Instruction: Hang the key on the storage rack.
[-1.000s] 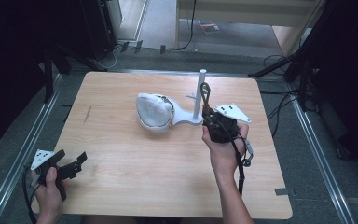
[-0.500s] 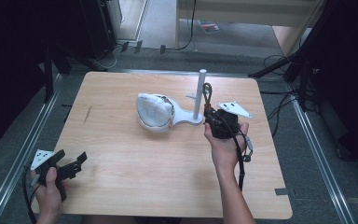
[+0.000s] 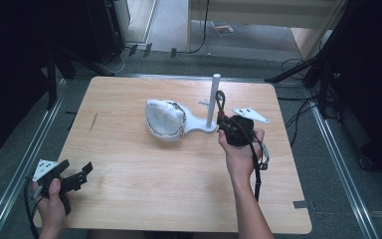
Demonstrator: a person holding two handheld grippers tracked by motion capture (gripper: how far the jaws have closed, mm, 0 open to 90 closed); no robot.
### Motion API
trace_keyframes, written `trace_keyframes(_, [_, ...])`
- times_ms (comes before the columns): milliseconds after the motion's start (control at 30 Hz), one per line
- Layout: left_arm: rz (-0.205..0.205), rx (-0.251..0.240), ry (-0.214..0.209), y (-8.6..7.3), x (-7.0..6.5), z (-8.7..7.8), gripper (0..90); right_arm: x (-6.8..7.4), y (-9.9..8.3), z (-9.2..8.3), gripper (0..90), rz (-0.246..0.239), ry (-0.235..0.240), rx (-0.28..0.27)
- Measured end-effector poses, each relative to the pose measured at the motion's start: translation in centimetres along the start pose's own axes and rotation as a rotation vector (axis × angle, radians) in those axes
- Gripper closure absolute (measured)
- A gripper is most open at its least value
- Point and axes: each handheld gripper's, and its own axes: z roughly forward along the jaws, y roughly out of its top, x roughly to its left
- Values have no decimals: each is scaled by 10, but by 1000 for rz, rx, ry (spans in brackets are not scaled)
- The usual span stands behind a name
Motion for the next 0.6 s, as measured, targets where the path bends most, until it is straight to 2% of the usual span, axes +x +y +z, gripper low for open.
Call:
trace_keyframes(133, [0,0,0,0,0,0,81,-2,0,2,782,4,-1,4])
trace_keyframes(233, [0,0,1,0,0,0,81,-4,0,1,806,18,18,1])
trace_keyframes(400, [1,0,0,0,0,0,81,0,0,-3,818,1,26,-11])
trace_keyframes(533, [-1,-2,1,0,0,0,81,-6,3,-4,816,52,96,-25])
trace_keyframes(600, [0,-2,2,0,0,0,80,-9,3,-2,816,59,102,-19])
